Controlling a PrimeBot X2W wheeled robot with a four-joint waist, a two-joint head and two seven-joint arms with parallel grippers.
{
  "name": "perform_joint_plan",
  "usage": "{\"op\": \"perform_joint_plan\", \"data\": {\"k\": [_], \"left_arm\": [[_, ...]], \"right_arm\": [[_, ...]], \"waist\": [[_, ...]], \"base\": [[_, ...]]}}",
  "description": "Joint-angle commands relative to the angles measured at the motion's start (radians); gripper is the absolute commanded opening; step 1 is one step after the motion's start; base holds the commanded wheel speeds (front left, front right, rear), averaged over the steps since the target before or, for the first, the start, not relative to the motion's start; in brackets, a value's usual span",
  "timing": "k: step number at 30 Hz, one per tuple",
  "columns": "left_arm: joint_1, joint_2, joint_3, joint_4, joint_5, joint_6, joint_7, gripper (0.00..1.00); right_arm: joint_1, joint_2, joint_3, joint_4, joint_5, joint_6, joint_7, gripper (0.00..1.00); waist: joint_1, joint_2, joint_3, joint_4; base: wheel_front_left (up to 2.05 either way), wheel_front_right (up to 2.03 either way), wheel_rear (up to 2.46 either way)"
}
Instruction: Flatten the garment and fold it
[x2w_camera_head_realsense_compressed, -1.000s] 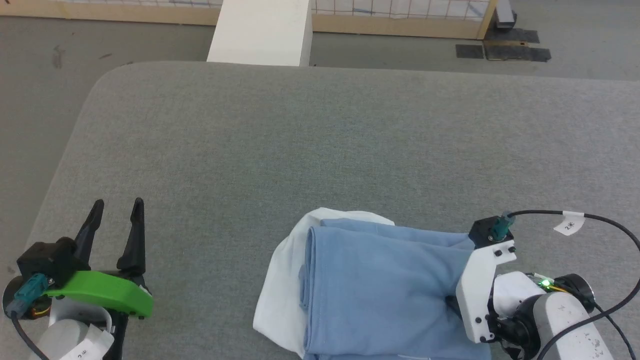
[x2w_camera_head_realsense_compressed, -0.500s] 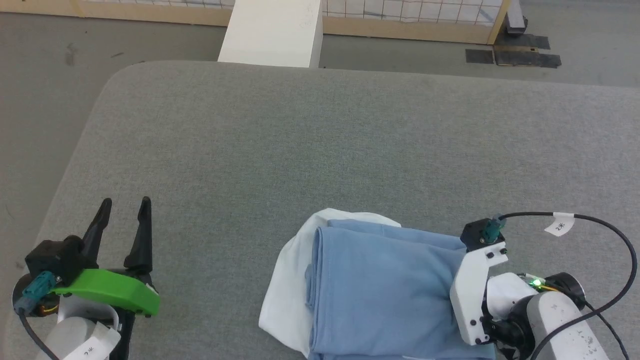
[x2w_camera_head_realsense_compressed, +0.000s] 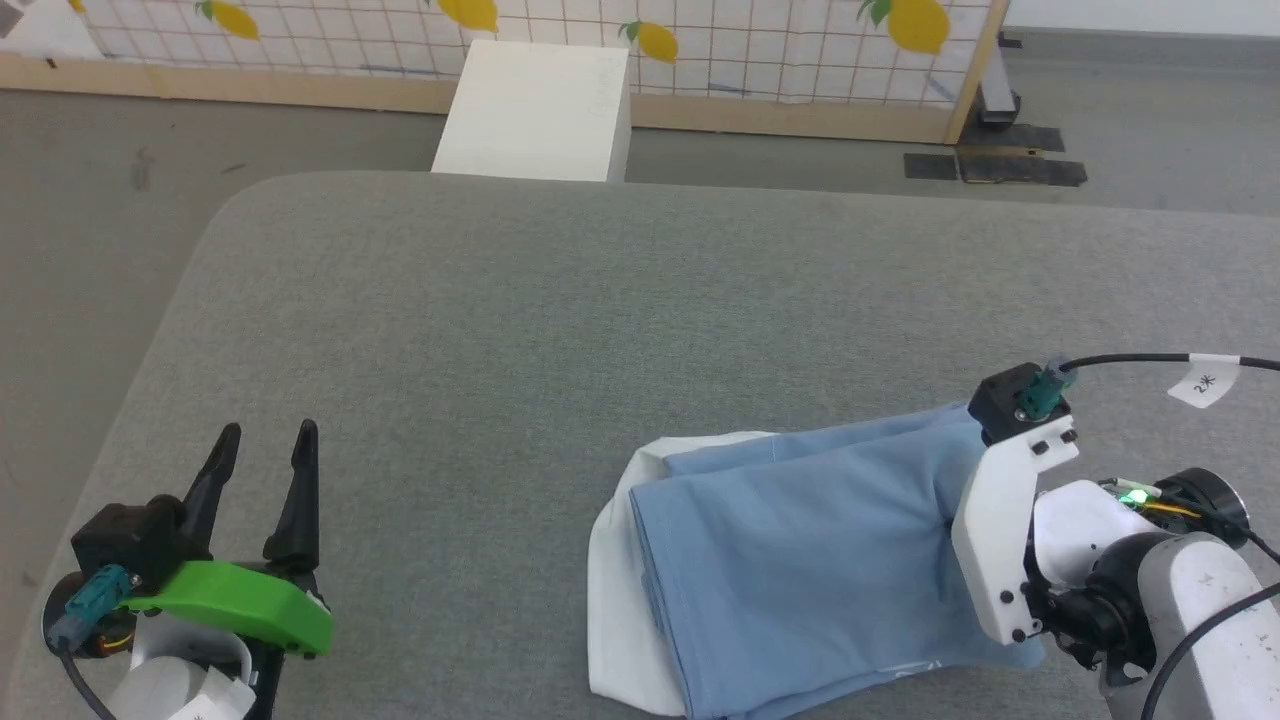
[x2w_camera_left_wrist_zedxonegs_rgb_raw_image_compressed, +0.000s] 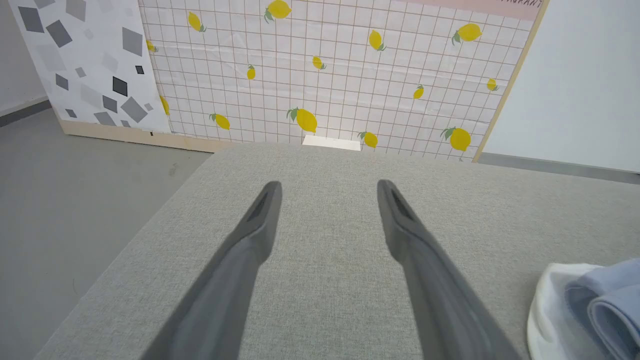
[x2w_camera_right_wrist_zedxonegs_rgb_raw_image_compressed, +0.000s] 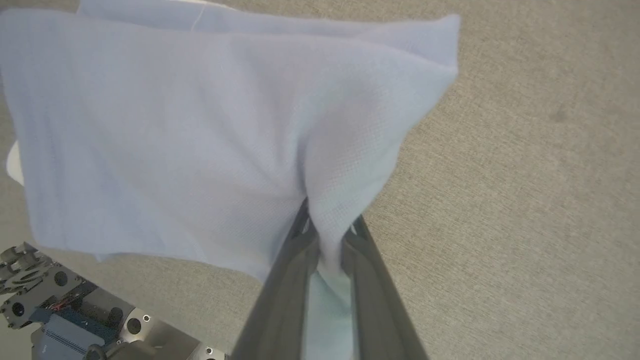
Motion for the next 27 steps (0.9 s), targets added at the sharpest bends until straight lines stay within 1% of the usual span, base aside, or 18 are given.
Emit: {"op": "perform_joint_plan", "data": {"k": [1, 4, 7, 13, 18, 22, 27], "left_arm": [[0.010, -0.003, -0.001, -0.005, 0.011, 0.007, -0.004, 1.00], [0.014, -0.004, -0.004, -0.011, 0.008, 0.005, -0.003, 1.00], [0.019, -0.004, -0.005, -0.020, 0.003, 0.004, -0.003, 1.00], [0.013, 0.003, -0.005, -0.049, -0.002, -0.007, -0.003, 1.00], [-0.014, 0.031, -0.005, -0.080, 0.002, -0.017, 0.005, 1.00], [-0.031, 0.069, 0.013, -0.119, -0.001, -0.019, 0.024, 1.00], [-0.043, 0.133, 0.047, -0.193, -0.005, -0.023, 0.053, 1.00]], "right_arm": [[0.001, -0.005, -0.003, -0.010, 0.011, -0.002, 0.007, 0.00], [-0.004, -0.016, -0.001, -0.011, 0.015, -0.002, 0.011, 0.00], [-0.026, -0.032, 0.003, -0.005, 0.017, -0.002, 0.016, 0.00], [-0.093, -0.080, -0.021, 0.013, 0.006, -0.002, 0.030, 0.00], [-0.131, -0.109, -0.080, 0.017, -0.015, -0.002, 0.026, 0.00], [-0.160, -0.126, -0.145, 0.026, -0.045, -0.002, -0.015, 0.00], [-0.195, -0.117, -0.253, 0.039, -0.093, -0.002, -0.053, 0.00]], "waist": [[0.0000, 0.0038, -0.004, -0.015], [0.0000, 0.0038, -0.001, -0.049], [0.0000, 0.0038, 0.012, -0.107], [0.0000, 0.0038, 0.070, -0.271], [0.0000, 0.0038, 0.140, -0.389], [0.0000, 0.0038, 0.208, -0.446], [0.0000, 0.0038, 0.315, -0.459]], "base": [[0.00, 0.00, 0.00], [0.00, 0.00, 0.00], [0.00, 0.00, 0.00], [0.00, 0.00, 0.00], [0.00, 0.00, 0.00], [0.00, 0.00, 0.00], [0.00, 0.00, 0.00]]}}
